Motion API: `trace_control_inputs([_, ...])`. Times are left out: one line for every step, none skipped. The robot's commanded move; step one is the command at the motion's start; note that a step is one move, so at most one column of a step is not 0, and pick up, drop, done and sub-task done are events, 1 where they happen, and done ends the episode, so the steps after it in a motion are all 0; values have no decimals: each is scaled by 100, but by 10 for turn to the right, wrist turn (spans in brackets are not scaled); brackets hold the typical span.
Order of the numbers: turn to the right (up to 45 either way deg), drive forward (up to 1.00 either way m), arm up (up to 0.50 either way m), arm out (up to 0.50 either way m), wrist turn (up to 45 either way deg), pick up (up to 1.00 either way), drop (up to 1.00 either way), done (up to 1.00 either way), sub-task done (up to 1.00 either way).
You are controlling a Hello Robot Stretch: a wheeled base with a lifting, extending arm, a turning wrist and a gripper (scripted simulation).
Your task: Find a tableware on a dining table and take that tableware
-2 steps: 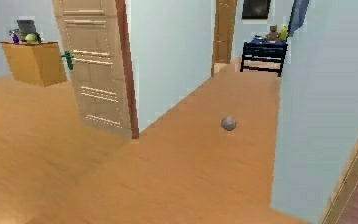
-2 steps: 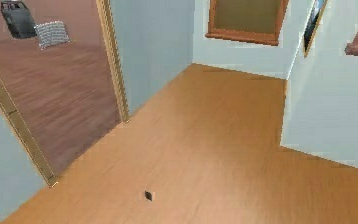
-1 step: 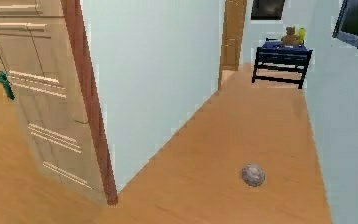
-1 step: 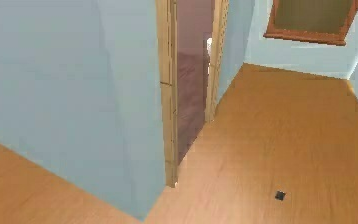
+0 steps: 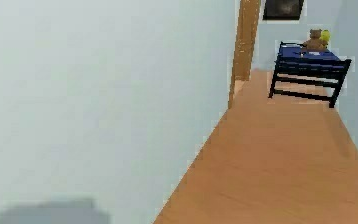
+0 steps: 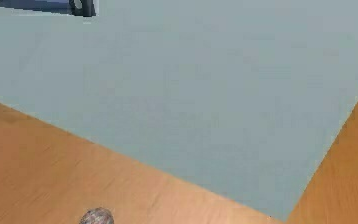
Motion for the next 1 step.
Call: trace_control_inputs([0, 30, 0, 0, 0, 0, 0, 0, 0])
